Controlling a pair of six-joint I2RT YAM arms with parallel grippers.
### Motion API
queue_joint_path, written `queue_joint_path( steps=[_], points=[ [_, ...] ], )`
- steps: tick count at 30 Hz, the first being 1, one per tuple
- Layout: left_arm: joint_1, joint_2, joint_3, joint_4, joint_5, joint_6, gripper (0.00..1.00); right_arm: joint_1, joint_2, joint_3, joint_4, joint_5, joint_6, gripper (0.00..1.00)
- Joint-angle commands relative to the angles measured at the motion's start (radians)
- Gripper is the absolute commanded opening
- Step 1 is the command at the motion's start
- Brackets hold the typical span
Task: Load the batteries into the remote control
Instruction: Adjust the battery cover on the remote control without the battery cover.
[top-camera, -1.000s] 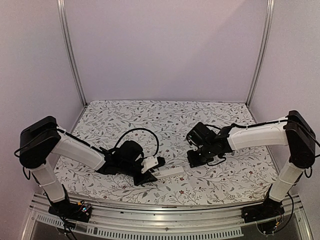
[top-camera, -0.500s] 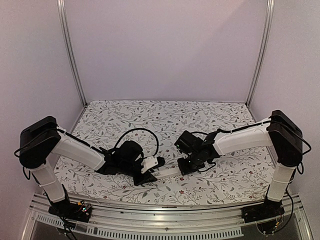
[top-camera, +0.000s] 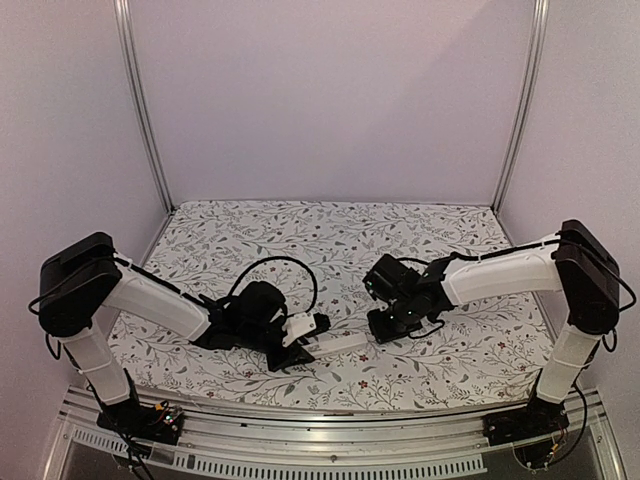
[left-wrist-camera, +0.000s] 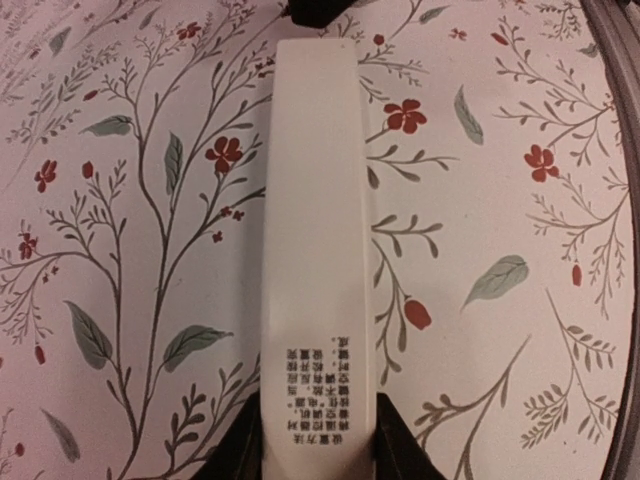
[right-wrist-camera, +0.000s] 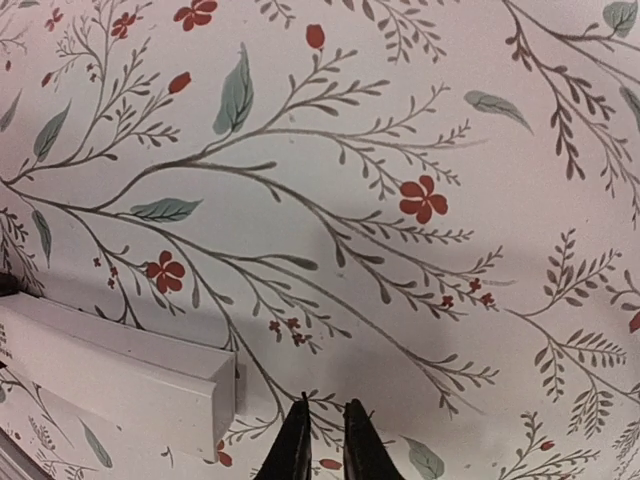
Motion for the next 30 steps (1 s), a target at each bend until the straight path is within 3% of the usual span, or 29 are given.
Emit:
queue_joint_path(
  steps=[1,2,12,18,30],
  points=[
    [0.002,0.018,-0.018,-0.006,-0.011,0.005,0.10,-0.027,-0.106,-0.019,0.006,-0.004,-0.053,0.18],
    [0.001,0.019,-0.017,-0.007,-0.011,0.005,0.10,-0.027,-0.116,-0.019,0.013,-0.025,-0.061,0.24],
    [0.001,0.015,-0.015,-0.014,-0.012,0.011,0.10,-0.040,-0.130,-0.059,0.168,-0.234,-0.049,0.46],
    [0.002,0.017,-0.013,-0.016,-0.011,0.010,0.10,-0.040,-0.062,-0.087,0.193,-0.267,-0.033,0.35],
    [0.001,0.017,-0.006,-0.019,-0.001,0.002,0.11,-0.010,0.031,-0.163,0.224,-0.230,-0.014,0.30]
  ],
)
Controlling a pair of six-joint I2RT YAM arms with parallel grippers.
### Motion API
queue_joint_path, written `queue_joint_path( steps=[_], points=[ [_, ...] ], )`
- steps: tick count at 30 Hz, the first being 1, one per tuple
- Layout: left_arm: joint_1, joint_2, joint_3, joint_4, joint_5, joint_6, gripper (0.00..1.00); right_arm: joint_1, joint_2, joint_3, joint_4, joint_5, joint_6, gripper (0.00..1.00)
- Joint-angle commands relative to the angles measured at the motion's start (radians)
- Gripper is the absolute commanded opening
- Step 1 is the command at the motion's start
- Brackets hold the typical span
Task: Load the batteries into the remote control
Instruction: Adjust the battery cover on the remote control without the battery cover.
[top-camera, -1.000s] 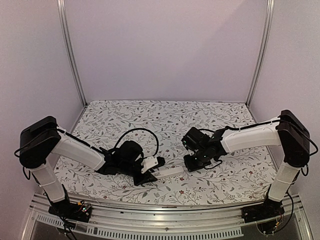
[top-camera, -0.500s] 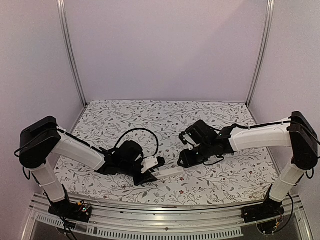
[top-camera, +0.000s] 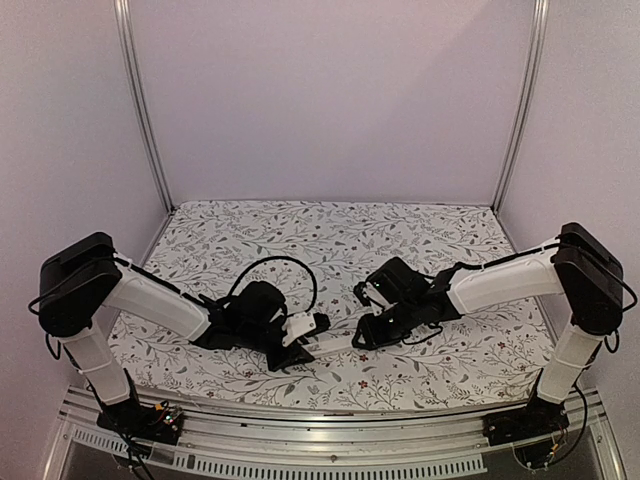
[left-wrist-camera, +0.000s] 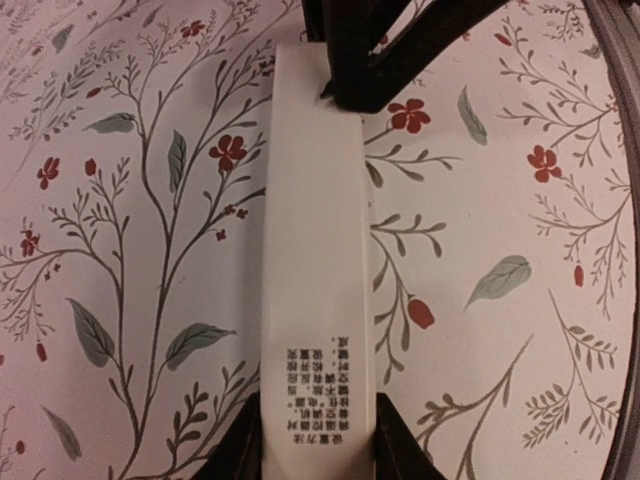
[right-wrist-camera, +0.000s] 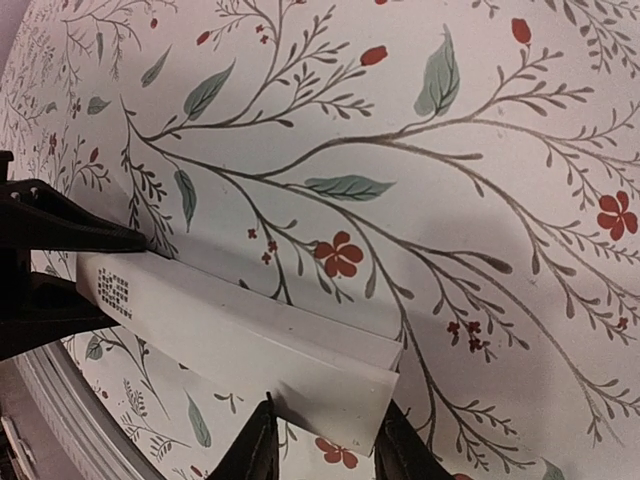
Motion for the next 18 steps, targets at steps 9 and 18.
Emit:
queue_joint_path(
  steps=[9,18],
  points=[
    [0.002,-0.028,-0.001,-0.012,0.034,0.003,0.39,0.006,0.063,-0.033,-0.039,0.059,0.006,0.30],
    [0.004,-0.082,-0.012,0.020,0.058,-0.002,0.67,0.006,0.061,-0.013,-0.048,0.066,0.001,0.29]
  ],
)
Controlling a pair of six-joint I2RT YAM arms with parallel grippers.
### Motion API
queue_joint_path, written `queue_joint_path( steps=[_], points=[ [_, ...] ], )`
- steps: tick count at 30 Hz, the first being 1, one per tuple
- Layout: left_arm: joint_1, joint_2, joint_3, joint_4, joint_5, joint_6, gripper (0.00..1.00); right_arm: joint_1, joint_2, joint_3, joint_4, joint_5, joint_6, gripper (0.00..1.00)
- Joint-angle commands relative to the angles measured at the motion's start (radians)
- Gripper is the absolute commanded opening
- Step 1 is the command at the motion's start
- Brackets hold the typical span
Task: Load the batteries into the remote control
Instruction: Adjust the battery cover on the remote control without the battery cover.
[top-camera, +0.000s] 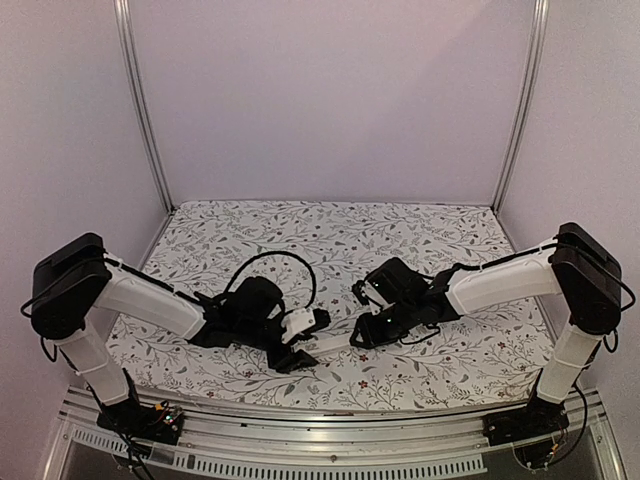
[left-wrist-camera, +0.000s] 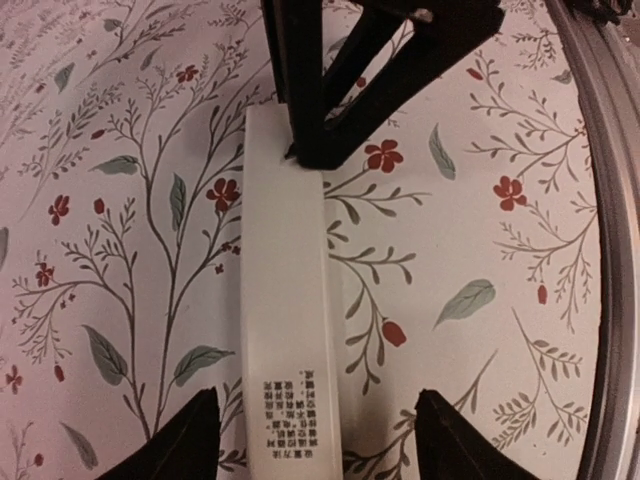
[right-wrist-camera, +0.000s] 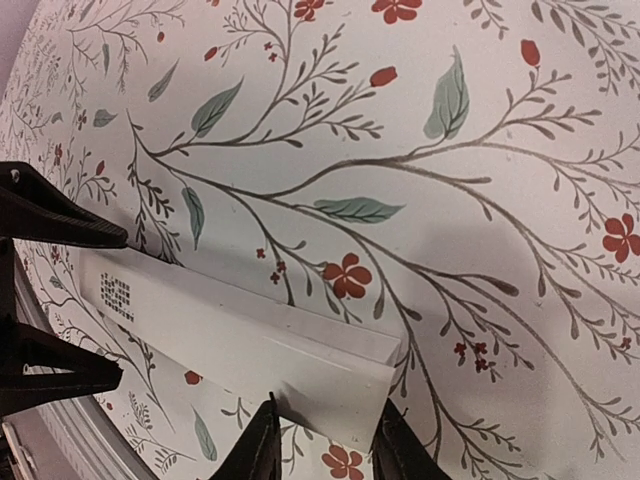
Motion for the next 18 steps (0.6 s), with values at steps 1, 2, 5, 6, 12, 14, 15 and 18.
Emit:
queue_joint_path(
  steps=[1,2,5,6,12,14,15,18],
  points=[
    [0.006,-0.046,-0.015,0.025,0.026,-0.006,0.68,0.006,0.053,-0.010,-0.083,0.059,-0.007,0.29],
    [0.013,-0.055,-0.017,0.030,0.028,-0.016,0.68,0.006,0.052,-0.006,-0.086,0.060,-0.008,0.29],
    [0.054,-0.072,-0.014,0.024,0.051,-0.085,0.66,0.006,0.050,0.000,-0.093,0.063,-0.013,0.29],
    [0.071,-0.075,-0.011,0.015,0.066,-0.101,0.63,0.006,0.048,0.001,-0.093,0.064,-0.013,0.29],
    [0.100,-0.065,0.004,-0.055,0.070,-0.168,0.43,0.006,0.049,0.004,-0.093,0.069,-0.016,0.29],
    [0.099,-0.056,-0.002,-0.059,0.079,-0.179,0.43,0.006,0.051,0.006,-0.094,0.070,-0.016,0.29],
    [0.096,-0.050,0.000,-0.066,0.085,-0.183,0.43,0.006,0.052,0.007,-0.094,0.071,-0.017,0.28],
    [0.085,-0.039,0.004,-0.085,0.080,-0.190,0.41,0.006,0.054,0.010,-0.093,0.073,-0.019,0.28]
  ],
)
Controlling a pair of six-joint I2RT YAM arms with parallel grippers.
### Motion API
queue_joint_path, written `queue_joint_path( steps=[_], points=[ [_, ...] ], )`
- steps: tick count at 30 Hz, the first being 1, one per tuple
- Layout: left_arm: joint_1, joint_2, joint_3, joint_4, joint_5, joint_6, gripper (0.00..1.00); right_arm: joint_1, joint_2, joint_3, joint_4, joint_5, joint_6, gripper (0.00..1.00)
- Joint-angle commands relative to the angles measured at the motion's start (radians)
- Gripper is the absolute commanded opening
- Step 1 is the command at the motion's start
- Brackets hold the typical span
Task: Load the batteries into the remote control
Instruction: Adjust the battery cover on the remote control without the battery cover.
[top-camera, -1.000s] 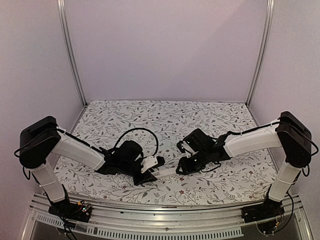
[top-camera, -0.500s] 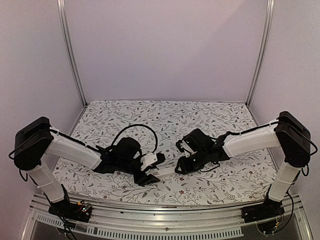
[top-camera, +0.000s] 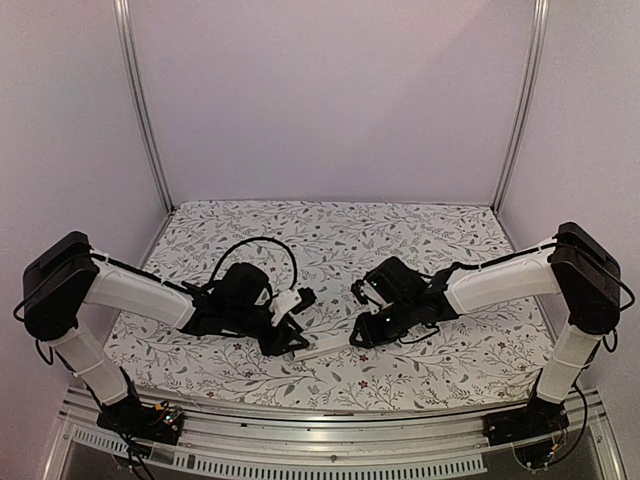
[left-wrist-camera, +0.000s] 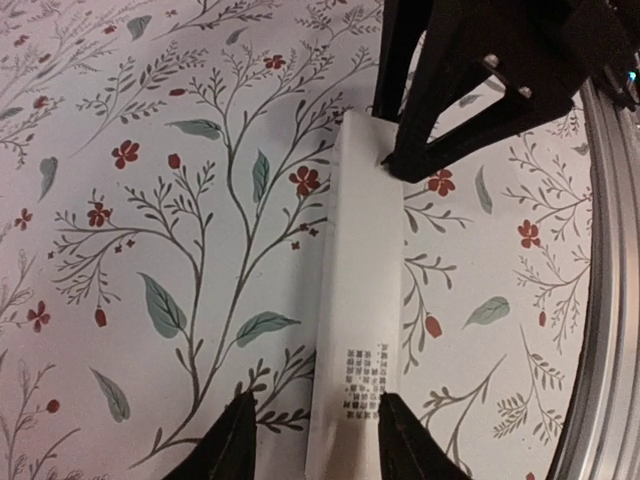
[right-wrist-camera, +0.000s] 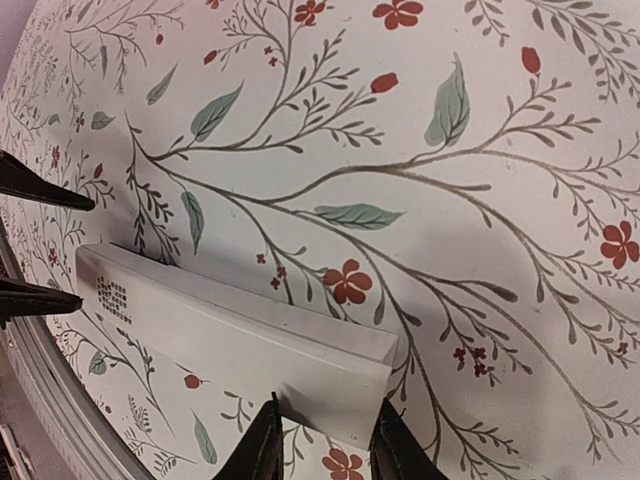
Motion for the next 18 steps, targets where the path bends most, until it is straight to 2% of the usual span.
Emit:
queue_joint_path(
  steps=[1,3,6,12,14,18],
  points=[
    [-0.015,0.023,0.006,-0.051,0.003,-0.031,0.41,0.005,0.050,-0.003,-0.082,0.065,-0.018,0.28],
    [-0.021,0.040,0.004,-0.064,-0.025,-0.030,0.40,0.004,0.050,-0.001,-0.083,0.065,-0.018,0.28],
    [-0.019,0.060,0.010,-0.074,-0.061,-0.034,0.31,0.004,0.045,-0.001,-0.086,0.068,-0.020,0.28],
    [-0.021,0.072,0.027,-0.085,-0.018,-0.030,0.31,0.004,0.040,-0.003,-0.090,0.073,-0.023,0.27],
    [-0.022,0.047,0.016,-0.082,-0.003,-0.030,0.35,0.003,0.038,-0.001,-0.090,0.076,-0.023,0.27],
    [-0.024,-0.047,-0.037,-0.018,-0.012,-0.032,0.64,0.001,0.039,0.000,-0.089,0.079,-0.028,0.27]
  ],
)
